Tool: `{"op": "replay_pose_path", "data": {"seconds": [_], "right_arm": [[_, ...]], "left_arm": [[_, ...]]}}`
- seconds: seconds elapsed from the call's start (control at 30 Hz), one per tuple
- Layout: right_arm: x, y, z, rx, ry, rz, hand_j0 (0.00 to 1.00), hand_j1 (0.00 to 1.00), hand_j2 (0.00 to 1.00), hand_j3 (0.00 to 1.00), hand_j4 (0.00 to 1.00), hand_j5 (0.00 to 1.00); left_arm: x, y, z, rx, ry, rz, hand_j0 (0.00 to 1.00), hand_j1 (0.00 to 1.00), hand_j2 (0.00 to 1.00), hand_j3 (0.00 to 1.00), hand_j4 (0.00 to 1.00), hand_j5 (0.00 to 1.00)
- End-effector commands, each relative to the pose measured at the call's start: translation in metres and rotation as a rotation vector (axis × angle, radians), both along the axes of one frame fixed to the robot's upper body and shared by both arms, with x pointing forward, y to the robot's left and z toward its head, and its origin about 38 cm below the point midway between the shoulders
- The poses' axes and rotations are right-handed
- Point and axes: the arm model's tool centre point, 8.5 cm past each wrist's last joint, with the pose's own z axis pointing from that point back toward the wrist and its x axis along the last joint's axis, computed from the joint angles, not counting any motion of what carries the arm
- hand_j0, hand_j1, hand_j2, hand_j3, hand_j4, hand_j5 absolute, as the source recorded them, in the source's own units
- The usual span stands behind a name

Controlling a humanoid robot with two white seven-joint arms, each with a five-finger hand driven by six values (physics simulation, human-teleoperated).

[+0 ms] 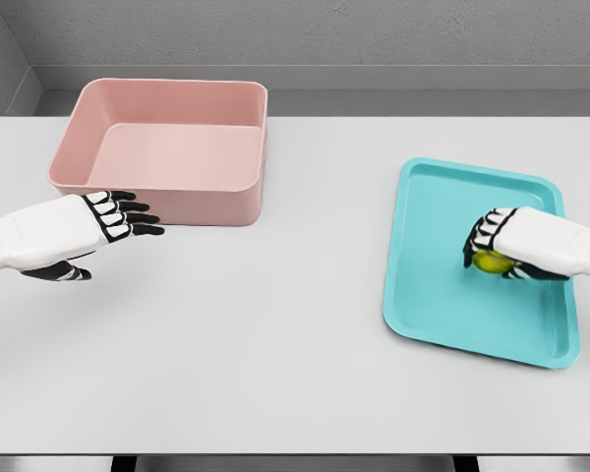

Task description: Put the tennis from the blue tray into the pink basket with both arms

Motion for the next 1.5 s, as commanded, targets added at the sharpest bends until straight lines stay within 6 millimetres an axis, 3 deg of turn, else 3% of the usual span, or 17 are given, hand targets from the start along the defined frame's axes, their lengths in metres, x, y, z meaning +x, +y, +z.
{"op": "replay_pose_path", "data": {"seconds": [0.0, 0.67, 1.47], "right_arm": [[0.000, 0.006, 0.010, 0.009, -0.024, 0.019, 0.48, 0.48, 0.48, 0.48, 0.48, 0.48], [-0.001, 0.049, 0.047, -0.015, -0.116, 0.148, 0.46, 0.46, 0.46, 0.46, 0.46, 0.46], [0.012, 0.114, 0.038, 0.027, -0.173, 0.240, 0.44, 0.44, 0.44, 0.44, 0.44, 0.44]], "left_arm": [[0.000, 0.001, 0.001, -0.004, 0.001, 0.002, 1.00, 1.00, 1.00, 1.00, 1.00, 1.00], [0.000, 0.000, 0.001, -0.007, 0.001, 0.001, 1.00, 1.00, 1.00, 1.00, 1.00, 1.00], [0.000, 0.000, 0.000, -0.007, 0.003, 0.002, 1.00, 1.00, 1.00, 1.00, 1.00, 1.00]]}}
